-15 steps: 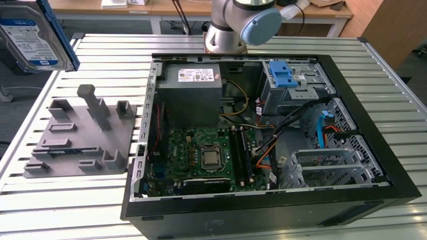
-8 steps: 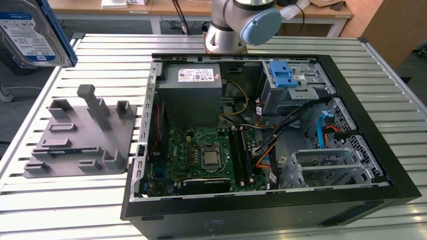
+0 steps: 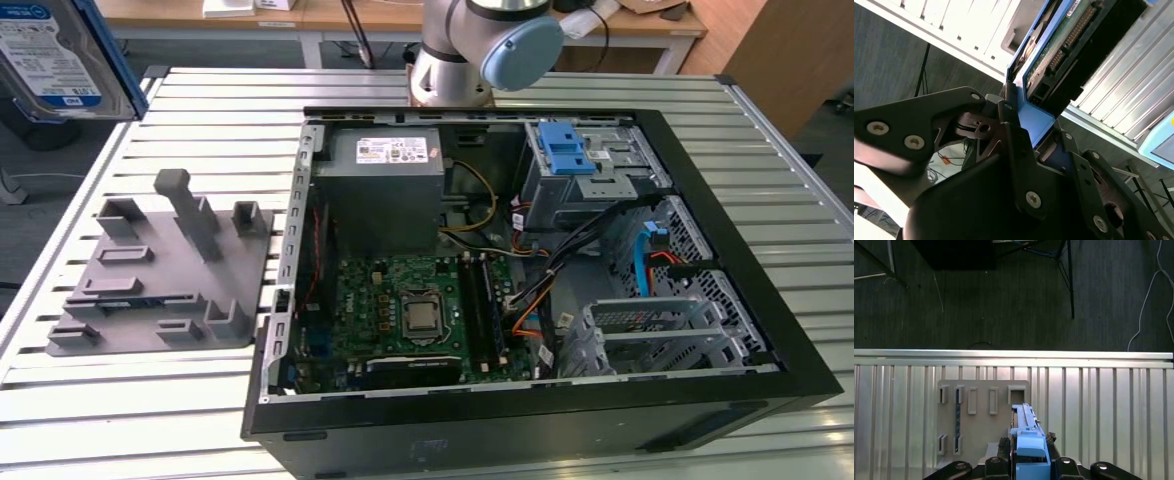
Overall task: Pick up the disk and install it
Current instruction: 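Pick up the disk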
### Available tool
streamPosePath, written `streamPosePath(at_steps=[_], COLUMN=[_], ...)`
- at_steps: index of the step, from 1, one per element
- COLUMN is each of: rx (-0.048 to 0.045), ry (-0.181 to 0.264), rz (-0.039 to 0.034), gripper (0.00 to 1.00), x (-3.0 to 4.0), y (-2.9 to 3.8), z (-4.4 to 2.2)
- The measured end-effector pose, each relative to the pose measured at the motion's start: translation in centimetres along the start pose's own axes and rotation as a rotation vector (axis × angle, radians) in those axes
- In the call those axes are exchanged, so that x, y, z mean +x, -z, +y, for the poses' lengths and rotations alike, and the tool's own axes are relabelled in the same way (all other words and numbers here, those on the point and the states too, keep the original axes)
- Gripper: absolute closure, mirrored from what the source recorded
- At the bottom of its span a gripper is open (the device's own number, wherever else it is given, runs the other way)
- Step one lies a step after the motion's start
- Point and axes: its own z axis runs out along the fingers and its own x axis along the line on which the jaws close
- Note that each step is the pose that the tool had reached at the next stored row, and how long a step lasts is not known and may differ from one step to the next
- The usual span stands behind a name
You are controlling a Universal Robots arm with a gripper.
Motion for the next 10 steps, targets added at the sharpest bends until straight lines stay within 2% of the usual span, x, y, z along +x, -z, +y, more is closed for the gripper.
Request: streamPosePath(at_steps=[6, 10], rx=[-0.0001, -0.0001], ry=[0.0, 0.0], rz=[0.0001, 0.0001], gripper=[0.64, 0.64], x=[-0.02, -0.02], y=[1.24, 1.36], z=[0.03, 0.03])
